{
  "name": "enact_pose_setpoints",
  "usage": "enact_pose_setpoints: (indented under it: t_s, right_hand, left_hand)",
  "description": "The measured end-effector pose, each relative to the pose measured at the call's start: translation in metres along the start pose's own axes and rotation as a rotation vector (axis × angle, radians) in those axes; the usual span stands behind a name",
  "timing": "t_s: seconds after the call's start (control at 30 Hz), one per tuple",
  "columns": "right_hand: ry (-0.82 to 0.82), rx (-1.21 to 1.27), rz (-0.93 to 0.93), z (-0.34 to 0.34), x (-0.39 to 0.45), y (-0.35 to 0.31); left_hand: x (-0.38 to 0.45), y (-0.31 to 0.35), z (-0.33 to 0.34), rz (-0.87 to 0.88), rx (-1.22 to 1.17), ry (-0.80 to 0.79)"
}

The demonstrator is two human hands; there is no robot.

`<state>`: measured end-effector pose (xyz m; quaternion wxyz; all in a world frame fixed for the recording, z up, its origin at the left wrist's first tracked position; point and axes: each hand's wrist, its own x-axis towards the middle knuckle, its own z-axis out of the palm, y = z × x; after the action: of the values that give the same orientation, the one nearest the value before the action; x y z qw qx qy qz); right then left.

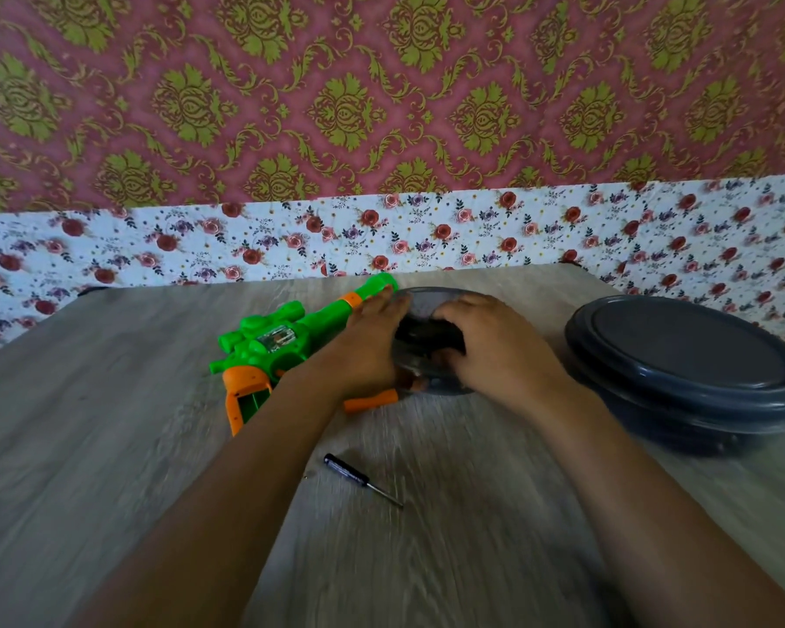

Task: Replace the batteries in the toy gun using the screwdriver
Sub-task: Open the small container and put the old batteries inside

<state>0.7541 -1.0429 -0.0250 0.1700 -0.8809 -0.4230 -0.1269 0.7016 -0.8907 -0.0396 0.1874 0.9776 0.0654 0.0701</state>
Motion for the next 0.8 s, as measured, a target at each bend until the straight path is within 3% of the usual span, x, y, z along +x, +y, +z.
enact_pose_setpoints:
  t_s: [0.07,0.23,0.53,0.8]
  right_hand:
    - [-0.031,0.041,-0.004,-0.003,0.000,0.005]
    - [-0.180,-0.132,0.022,0.000,-0.002,0.015]
    - [-0.187,-0.186,0.034,0.002,-0.003,0.017]
    - [-0.175,-0.196,0.019,0.002,-0.002,0.018]
  left_hand:
    - [-0.002,0.001,0.003,0.007,0.022,-0.006]
    - [-0.001,0.000,0.004,0.049,0.082,0.075]
    - [-0.001,0.003,0.009,0.053,0.145,0.113]
    - [0.000,0.018,0.021,-0.050,0.317,0.055]
